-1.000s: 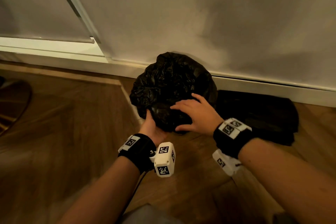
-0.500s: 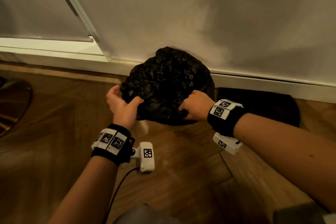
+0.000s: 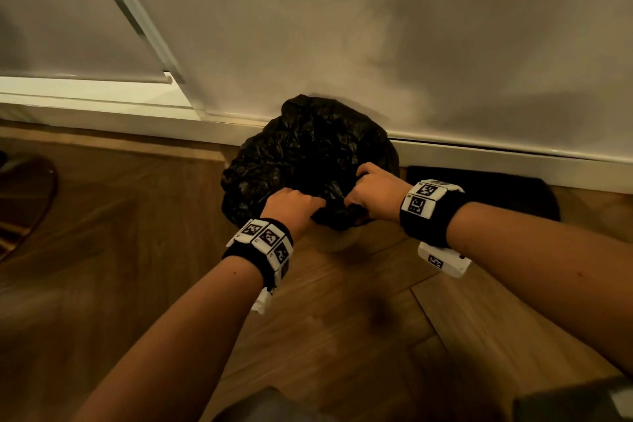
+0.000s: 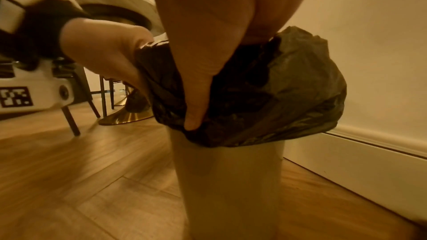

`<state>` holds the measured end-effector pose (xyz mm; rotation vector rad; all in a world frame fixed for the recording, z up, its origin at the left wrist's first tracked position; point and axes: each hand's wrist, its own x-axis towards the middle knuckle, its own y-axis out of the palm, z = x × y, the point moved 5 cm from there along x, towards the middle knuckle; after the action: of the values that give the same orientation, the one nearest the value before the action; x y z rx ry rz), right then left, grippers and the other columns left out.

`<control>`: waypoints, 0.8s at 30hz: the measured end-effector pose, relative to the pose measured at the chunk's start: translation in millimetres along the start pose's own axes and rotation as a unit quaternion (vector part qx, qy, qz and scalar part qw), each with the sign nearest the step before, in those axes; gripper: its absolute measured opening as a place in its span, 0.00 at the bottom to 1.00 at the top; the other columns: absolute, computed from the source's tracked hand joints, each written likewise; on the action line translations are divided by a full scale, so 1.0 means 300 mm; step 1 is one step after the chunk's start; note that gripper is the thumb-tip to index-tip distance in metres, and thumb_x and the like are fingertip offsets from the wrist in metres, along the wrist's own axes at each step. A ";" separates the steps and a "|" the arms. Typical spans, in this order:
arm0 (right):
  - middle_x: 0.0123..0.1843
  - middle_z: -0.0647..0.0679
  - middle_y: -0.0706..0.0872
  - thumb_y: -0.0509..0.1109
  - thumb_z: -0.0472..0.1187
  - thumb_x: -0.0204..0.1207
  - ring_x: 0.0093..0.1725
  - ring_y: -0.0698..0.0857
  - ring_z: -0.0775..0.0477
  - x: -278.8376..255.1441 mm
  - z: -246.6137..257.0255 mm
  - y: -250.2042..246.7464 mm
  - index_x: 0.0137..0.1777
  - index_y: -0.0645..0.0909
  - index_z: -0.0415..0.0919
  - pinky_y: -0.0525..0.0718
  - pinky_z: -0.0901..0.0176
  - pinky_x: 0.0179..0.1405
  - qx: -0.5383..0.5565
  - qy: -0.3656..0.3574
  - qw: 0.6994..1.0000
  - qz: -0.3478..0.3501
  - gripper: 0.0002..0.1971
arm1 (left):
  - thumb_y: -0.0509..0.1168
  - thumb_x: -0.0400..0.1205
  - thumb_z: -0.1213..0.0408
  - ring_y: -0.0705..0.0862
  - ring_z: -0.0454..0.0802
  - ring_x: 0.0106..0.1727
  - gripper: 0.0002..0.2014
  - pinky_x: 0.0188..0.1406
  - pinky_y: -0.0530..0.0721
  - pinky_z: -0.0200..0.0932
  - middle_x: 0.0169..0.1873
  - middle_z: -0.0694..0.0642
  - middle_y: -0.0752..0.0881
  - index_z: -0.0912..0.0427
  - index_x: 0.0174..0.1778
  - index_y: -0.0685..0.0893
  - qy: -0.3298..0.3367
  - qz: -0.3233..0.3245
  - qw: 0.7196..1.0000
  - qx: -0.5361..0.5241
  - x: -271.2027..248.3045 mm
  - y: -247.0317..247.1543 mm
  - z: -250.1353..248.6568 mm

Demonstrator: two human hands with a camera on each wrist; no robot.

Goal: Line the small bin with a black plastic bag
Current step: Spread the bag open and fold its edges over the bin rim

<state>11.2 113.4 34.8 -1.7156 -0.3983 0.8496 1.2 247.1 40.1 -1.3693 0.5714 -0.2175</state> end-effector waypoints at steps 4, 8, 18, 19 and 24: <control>0.57 0.54 0.86 0.68 0.47 0.77 0.66 0.80 0.50 -0.008 -0.039 0.023 0.63 0.79 0.54 0.41 0.42 0.83 -0.004 0.007 1.000 0.023 0.15 | 0.57 0.85 0.59 0.82 0.53 0.62 0.13 0.62 0.74 0.45 0.58 0.51 0.86 0.44 0.63 0.81 -0.027 0.006 0.999 -0.024 -0.030 -0.006 0.014; 0.66 0.51 0.83 0.74 0.59 0.67 0.70 0.78 0.48 -0.030 0.019 -0.004 0.70 0.75 0.50 0.44 0.41 0.82 0.016 0.005 1.000 0.002 0.31 | 0.55 0.85 0.60 0.82 0.56 0.61 0.15 0.53 0.81 0.50 0.61 0.53 0.84 0.45 0.65 0.80 -0.033 0.010 0.999 -0.029 -0.045 -0.009 -0.059; 0.59 0.45 0.86 0.59 0.34 0.80 0.60 0.83 0.40 -0.073 0.015 0.010 0.66 0.80 0.47 0.81 0.51 0.53 0.025 0.010 0.999 0.032 0.18 | 0.54 0.86 0.50 0.83 0.53 0.60 0.16 0.63 0.73 0.43 0.56 0.52 0.87 0.50 0.60 0.82 0.011 0.021 0.998 0.054 -0.098 0.031 -0.025; 0.60 0.45 0.86 0.59 0.35 0.80 0.61 0.82 0.41 -0.071 0.013 0.011 0.67 0.79 0.47 0.81 0.51 0.56 0.019 0.004 0.999 0.039 0.18 | 0.54 0.86 0.50 0.82 0.53 0.60 0.16 0.63 0.72 0.42 0.56 0.52 0.87 0.50 0.60 0.82 0.012 0.012 0.998 0.055 -0.104 0.028 -0.025; 0.60 0.51 0.86 0.65 0.50 0.78 0.60 0.84 0.46 -0.062 0.053 0.019 0.68 0.77 0.55 0.80 0.51 0.61 0.069 -0.005 0.998 0.004 0.18 | 0.56 0.85 0.53 0.81 0.53 0.63 0.15 0.63 0.73 0.43 0.60 0.52 0.85 0.50 0.65 0.80 0.015 0.002 0.999 0.041 -0.092 0.030 -0.049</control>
<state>-13.7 110.6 33.8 -1.5869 -0.3320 0.8709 -31.3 249.2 37.2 -1.2873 0.5852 -0.2561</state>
